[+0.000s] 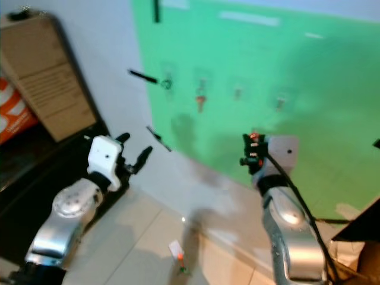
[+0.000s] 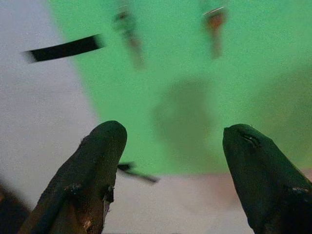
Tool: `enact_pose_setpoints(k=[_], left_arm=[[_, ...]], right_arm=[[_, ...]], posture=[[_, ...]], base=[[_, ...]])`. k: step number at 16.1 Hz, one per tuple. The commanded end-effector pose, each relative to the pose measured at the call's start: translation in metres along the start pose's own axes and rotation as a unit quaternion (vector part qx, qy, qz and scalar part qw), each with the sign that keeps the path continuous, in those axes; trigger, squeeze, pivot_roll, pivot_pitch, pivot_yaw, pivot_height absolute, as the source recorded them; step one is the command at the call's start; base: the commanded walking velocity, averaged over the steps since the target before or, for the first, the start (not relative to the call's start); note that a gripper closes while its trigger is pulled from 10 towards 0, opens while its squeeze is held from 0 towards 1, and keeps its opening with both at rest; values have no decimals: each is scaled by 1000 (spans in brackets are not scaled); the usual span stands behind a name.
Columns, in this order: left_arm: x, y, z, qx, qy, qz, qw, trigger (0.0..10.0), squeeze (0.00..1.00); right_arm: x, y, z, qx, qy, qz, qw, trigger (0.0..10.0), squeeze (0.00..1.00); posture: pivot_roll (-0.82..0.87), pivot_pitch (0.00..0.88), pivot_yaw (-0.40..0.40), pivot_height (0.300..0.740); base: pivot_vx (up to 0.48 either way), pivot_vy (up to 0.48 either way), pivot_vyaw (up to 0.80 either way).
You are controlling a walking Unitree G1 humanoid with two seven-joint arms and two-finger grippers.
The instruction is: Hang keys on a hook
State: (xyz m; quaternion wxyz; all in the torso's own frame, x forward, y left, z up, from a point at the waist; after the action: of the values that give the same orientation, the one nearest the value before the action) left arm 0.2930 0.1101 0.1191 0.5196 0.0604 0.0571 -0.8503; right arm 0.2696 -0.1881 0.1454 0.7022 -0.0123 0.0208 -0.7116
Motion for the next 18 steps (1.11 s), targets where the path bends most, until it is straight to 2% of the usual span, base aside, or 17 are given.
enact_pose_setpoints(k=[1, 8, 10, 14, 18], left_arm=[[-3, 0, 4, 3, 10, -3, 1000, 10000, 0], [0, 1, 4, 1, 11, -9, 1000, 10000, 0], [2, 1, 5, 5, 7, -23, 1000, 10000, 0], [17, -5, 11, 15, 8, -111, 994, 10000, 0], [29, -12, 11, 11, -16, -177, 984, 10000, 0]], right_arm=[[-2, 1, 6, 14, 1, 2, 1000, 10000, 0], [-4, 3, 11, 20, -1, 10, 1000, 10000, 0], [-5, 5, 15, 24, 1, 12, 1000, 10000, 0], [-6, 8, 21, 33, 6, 16, 999, 10000, 0], [-10, 15, 33, 53, 17, 26, 998, 10000, 0]], posture=[[-91, 0, 66, 740], [-90, 0, 64, 740], [-90, 0, 62, 740], [-86, 0, 62, 740], [-81, 0, 64, 740]], base=[[326, 0, 0], [320, 0, 0], [0, 0, 0], [0, 0, 0], [0, 0, 0]])
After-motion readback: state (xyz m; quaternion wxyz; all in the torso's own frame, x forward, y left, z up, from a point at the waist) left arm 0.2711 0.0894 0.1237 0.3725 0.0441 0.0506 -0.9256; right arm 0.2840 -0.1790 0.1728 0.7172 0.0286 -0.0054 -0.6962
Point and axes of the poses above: a point about 5 cm out from each wrist's last joint towards the gripper, its own y axis pointing out of the wrist towards the gripper, its own z axis along the axis of the wrist's last joint, x = y × z, the point moved 2 cm from there along y, pointing out of the wrist towards the gripper
